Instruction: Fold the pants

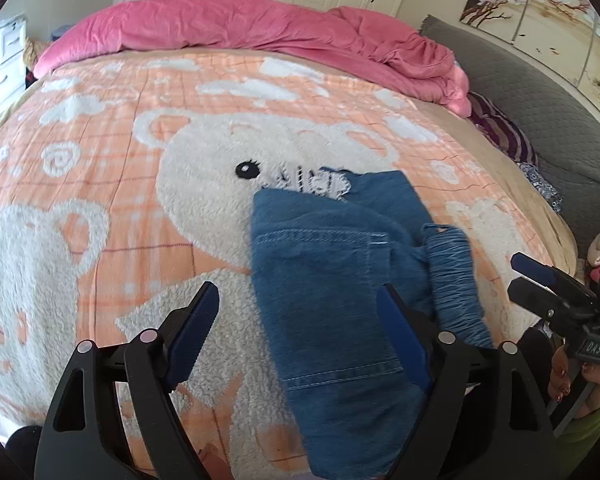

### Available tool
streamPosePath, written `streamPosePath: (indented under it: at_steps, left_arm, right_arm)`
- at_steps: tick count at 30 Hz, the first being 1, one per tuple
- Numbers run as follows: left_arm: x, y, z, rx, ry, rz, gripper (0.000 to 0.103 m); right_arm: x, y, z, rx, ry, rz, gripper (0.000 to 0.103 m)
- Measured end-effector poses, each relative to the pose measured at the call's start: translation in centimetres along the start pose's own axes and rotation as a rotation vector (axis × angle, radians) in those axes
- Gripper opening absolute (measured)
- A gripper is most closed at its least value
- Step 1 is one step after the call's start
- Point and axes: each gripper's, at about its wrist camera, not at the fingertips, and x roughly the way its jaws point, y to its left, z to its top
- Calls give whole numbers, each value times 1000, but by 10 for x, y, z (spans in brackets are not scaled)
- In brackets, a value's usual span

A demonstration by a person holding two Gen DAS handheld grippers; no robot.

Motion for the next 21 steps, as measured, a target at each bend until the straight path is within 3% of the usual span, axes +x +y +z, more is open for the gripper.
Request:
streamPosePath:
  at_steps: [6, 15, 21]
  left_arm:
    - [16, 12, -6, -71, 46, -19, 82]
    - [28, 11, -12, -95, 47, -49, 82]
    - [36, -3, -12, -72, 44, -72, 81]
  right_arm:
    - [17, -12, 0, 68, 58, 25, 81]
    - [60, -24, 0, 183, 140, 133, 58]
    - [82, -20, 8, 163, 162, 158, 44]
